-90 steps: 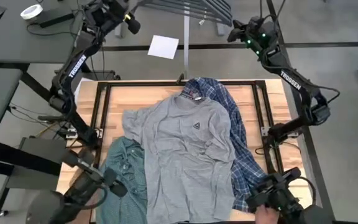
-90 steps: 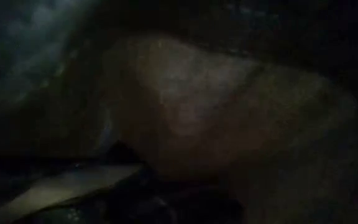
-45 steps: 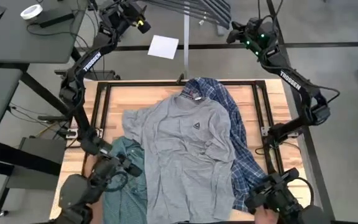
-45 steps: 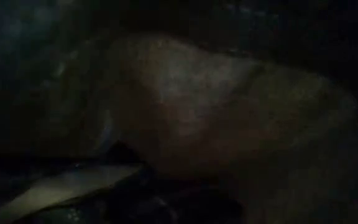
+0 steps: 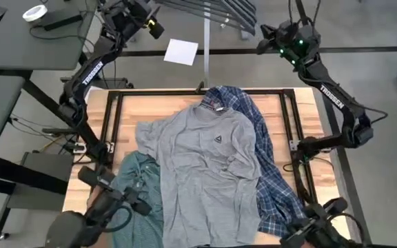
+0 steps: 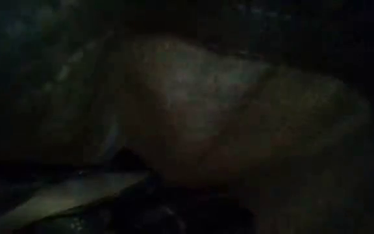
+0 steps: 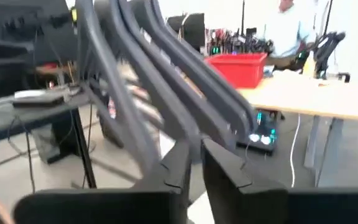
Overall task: Hang clothes
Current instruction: Remove the gray hanger from the hanger rack
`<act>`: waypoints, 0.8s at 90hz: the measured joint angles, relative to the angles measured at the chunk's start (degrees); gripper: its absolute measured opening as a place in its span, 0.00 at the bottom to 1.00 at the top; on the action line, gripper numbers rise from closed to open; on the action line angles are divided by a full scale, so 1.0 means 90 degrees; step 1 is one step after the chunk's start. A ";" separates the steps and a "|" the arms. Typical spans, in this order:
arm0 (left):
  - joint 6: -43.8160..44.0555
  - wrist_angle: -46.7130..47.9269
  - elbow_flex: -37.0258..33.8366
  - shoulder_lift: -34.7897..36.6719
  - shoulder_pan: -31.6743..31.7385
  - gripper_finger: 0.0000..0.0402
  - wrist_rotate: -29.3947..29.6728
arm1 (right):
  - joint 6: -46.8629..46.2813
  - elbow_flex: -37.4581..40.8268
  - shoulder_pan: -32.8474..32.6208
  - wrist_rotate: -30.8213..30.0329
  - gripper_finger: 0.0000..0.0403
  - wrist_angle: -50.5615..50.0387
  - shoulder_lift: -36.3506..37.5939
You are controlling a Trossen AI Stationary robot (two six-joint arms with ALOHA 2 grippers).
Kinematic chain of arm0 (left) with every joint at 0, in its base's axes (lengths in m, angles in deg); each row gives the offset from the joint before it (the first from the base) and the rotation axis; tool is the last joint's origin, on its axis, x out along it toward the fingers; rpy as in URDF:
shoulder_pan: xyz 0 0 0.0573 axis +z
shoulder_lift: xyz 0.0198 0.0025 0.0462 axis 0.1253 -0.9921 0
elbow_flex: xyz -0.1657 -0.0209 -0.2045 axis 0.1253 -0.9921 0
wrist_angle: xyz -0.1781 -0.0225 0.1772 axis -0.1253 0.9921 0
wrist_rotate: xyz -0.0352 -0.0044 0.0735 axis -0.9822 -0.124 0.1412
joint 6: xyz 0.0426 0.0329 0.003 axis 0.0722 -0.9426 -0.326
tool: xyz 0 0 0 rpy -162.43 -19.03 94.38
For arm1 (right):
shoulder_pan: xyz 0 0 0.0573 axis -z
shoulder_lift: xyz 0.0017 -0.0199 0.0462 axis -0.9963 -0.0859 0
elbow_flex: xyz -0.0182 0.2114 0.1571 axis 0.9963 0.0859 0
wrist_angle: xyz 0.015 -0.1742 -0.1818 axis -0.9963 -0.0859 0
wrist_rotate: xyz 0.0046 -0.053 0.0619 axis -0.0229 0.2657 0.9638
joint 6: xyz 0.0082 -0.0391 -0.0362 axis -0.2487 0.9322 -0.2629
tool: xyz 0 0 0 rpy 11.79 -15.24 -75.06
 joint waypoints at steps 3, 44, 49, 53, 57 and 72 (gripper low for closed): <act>0.0084 0.0165 0.0000 0.0024 0.0000 0.44 -0.0003 | -0.0006 0.0000 0.0002 0.0101 0.18 -0.0074 0.0000; 0.0164 0.1178 0.0000 0.0068 -0.0058 0.44 -0.0059 | 0.0669 0.0007 -0.0073 0.0516 0.52 0.0196 -0.0390; 0.0163 0.1175 0.0000 0.0068 -0.0063 0.44 -0.0062 | 0.0688 0.0007 -0.0073 0.0441 0.52 0.0456 -0.0518; 0.0163 0.1174 0.0000 0.0068 -0.0076 0.44 -0.0064 | 0.0666 0.0007 -0.0078 0.0441 0.52 0.0641 -0.0610; 0.0163 0.1180 0.0000 0.0068 -0.0090 0.44 -0.0064 | 0.0562 0.0005 -0.0080 0.0455 0.52 0.0774 -0.0693; 0.0163 0.1181 0.0000 0.0068 -0.0131 0.44 -0.0070 | 0.0492 0.0006 -0.0157 0.0722 0.50 0.0846 -0.0826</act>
